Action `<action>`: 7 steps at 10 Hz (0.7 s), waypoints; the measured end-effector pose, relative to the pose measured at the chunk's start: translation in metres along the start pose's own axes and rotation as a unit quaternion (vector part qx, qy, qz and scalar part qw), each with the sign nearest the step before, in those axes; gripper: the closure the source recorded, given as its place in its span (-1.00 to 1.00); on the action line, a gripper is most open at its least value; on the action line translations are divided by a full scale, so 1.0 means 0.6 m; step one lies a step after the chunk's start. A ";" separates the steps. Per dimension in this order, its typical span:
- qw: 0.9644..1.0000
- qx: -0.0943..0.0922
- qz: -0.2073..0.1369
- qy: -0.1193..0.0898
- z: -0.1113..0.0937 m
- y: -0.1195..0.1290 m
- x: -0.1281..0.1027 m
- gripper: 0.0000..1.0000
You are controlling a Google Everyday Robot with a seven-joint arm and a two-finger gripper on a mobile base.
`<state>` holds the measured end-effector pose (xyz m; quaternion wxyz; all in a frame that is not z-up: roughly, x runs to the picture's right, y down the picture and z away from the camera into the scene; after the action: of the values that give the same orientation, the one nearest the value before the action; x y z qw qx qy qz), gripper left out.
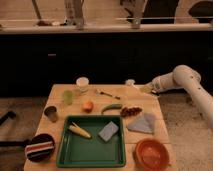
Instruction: Place brush in table surface
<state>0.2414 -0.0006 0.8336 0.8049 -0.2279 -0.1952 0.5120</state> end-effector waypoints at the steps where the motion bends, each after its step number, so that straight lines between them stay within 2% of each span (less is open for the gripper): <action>1: 1.000 -0.010 -0.004 -0.009 -0.008 0.009 -0.004 1.00; 4: 0.999 -0.026 -0.013 -0.028 -0.032 0.023 -0.015 1.00; 7: 0.998 -0.028 -0.023 -0.041 -0.051 0.035 -0.027 1.00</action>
<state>0.2362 -0.0126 0.7952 0.8009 -0.2246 -0.2480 0.4966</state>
